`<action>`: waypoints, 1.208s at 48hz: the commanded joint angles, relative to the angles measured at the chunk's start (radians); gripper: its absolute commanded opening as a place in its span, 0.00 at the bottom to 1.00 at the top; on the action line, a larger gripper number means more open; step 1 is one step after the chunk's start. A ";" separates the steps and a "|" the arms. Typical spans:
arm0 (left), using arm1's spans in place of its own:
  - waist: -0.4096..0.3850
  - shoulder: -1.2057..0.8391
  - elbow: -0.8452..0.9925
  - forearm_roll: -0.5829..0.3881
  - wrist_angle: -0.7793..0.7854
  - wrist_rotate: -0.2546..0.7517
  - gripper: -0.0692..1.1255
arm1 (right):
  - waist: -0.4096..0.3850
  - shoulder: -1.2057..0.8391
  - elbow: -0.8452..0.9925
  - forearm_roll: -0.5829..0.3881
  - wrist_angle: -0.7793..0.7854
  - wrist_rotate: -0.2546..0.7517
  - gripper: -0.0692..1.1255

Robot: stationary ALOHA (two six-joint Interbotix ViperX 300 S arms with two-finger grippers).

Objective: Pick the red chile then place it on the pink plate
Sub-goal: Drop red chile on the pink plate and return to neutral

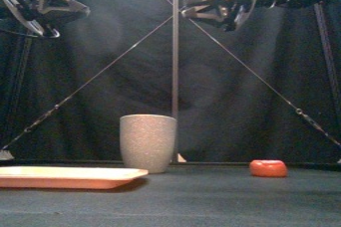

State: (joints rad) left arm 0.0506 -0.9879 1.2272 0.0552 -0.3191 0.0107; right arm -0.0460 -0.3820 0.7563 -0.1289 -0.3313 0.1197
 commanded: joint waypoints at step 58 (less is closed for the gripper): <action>0.014 -0.003 -0.011 -0.002 0.012 0.002 0.03 | 0.005 -0.580 0.348 0.023 -0.023 0.008 0.69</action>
State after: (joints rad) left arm 0.0614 -0.9940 1.2287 0.0552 -0.3022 0.0107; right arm -0.0445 -0.9725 1.1213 -0.1089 -0.3513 0.1273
